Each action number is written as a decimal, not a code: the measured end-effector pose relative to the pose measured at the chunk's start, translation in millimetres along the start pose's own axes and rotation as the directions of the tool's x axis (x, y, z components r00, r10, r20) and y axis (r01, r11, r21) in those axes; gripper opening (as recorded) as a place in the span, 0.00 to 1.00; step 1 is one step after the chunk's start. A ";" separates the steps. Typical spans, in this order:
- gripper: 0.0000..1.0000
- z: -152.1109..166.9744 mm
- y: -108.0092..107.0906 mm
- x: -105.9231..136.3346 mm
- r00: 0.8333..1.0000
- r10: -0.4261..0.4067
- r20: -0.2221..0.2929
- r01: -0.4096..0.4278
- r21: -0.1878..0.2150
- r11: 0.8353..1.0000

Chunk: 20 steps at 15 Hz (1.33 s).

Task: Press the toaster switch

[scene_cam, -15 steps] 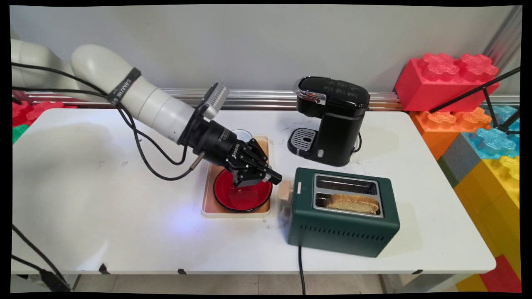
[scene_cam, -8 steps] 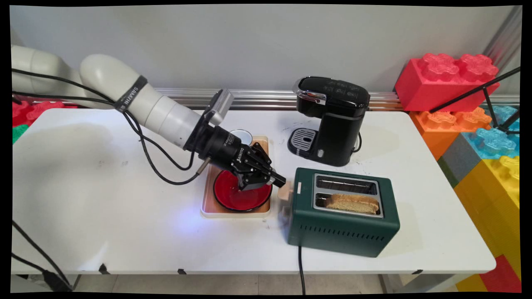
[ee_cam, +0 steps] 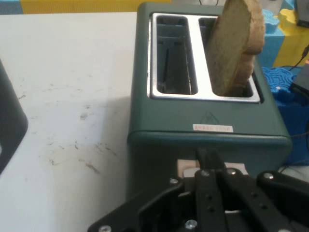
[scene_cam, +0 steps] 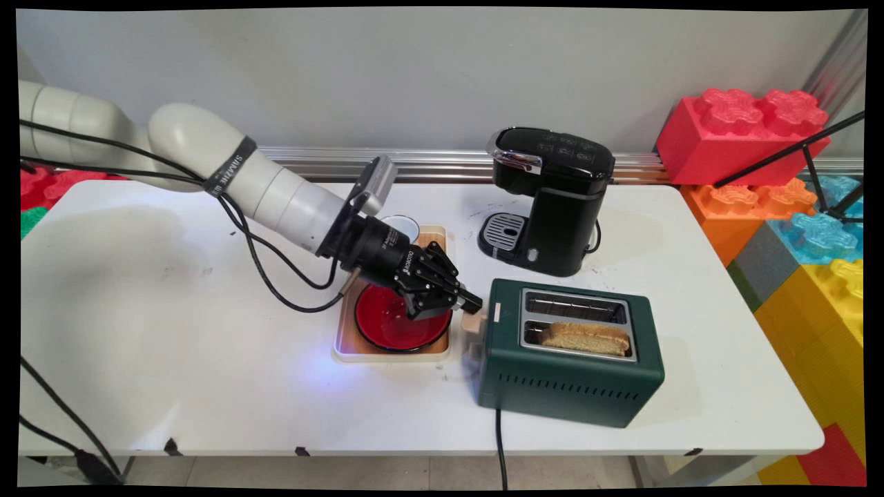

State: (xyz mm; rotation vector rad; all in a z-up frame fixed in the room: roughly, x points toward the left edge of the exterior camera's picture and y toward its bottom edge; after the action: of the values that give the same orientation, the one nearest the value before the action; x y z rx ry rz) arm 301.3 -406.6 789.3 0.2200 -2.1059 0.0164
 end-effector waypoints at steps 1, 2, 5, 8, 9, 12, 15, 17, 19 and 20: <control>0.00 1.7 -0.2 -1.1 1.000 -0.001 0.001 0.001 0.000 1.000; 0.00 3.9 -0.4 -2.7 1.000 -0.001 0.003 0.001 0.000 1.000; 0.00 8.2 -0.6 -7.2 1.000 -0.003 0.007 0.003 0.003 1.000; 0.00 11.1 -0.5 -13.3 1.000 -0.006 0.017 0.006 0.004 1.000; 0.00 11.9 -0.5 -15.4 1.000 -0.006 0.020 0.006 0.003 1.000; 0.00 13.9 -0.1 -20.2 1.000 -0.009 0.028 0.009 0.003 1.000; 0.00 15.7 0.0 -22.7 0.999 -0.011 0.032 0.010 0.003 1.000; 0.00 17.3 0.3 -24.7 0.999 -0.012 0.035 0.012 0.004 1.000; 0.00 19.4 0.4 -26.3 0.999 -0.014 0.037 0.014 0.005 1.000; 0.00 20.3 0.4 -27.0 0.999 -0.015 0.038 0.015 0.005 1.000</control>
State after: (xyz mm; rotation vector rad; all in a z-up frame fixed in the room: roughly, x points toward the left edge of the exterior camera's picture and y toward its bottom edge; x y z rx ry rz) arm 297.6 -404.1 755.8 0.2409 -2.1419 0.0083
